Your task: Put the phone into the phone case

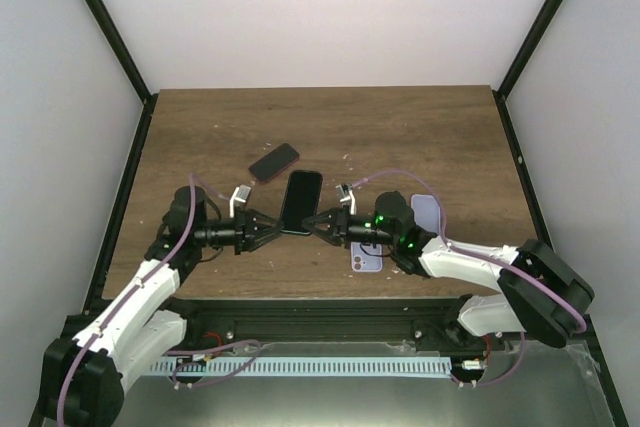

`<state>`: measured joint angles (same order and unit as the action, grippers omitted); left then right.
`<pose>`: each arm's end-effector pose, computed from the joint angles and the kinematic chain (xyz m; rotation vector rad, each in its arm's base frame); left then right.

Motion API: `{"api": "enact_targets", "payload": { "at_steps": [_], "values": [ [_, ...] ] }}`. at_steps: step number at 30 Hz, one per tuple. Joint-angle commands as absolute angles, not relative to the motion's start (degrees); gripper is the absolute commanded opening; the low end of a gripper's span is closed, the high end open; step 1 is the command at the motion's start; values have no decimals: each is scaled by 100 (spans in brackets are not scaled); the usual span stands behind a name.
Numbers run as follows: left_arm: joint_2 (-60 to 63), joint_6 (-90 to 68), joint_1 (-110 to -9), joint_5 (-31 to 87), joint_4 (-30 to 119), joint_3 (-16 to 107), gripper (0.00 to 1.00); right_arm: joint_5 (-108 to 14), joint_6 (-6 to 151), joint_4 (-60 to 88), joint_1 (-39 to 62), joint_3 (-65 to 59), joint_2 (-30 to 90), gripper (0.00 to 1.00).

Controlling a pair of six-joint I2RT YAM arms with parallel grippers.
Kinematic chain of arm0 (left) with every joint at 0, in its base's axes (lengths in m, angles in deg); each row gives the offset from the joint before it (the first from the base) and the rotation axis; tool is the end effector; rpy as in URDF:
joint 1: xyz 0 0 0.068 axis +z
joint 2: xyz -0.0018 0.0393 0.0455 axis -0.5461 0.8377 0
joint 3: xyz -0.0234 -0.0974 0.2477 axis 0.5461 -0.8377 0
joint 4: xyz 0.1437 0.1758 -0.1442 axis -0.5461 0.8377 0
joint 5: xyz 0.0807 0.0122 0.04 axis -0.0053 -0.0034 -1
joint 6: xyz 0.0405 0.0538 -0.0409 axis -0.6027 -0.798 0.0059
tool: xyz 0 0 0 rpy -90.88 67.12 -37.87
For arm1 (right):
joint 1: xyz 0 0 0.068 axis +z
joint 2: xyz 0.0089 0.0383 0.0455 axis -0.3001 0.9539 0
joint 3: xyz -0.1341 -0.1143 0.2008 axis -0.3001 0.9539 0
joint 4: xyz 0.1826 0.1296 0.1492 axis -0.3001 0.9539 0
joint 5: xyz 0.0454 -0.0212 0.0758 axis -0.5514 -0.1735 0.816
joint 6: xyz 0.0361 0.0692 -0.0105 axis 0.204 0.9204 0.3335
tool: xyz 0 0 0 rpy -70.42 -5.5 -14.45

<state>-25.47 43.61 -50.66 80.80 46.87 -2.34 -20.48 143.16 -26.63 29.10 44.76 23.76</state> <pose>0.1737 -0.1169 0.2146 -0.1486 2.3347 -1.9042 0.1774 0.2427 0.2042 0.0014 2.1812 1.9594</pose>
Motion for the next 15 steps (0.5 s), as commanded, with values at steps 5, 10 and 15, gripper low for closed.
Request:
{"api": "enact_targets", "payload": {
  "at_steps": [5,10,15],
  "values": [
    [-2256,4082,-5059,8038,4881,-197,3,-2062,14198,-2971,2881,4310,2430,9],
    [-2134,3629,-5062,7822,5405,-125,0,-1961,14132,-2728,2886,4355,2518,20],
    [-2024,3341,-5059,7729,5681,-86,0,-2044,14035,-2728,2886,4534,2543,13]
  ]
}}
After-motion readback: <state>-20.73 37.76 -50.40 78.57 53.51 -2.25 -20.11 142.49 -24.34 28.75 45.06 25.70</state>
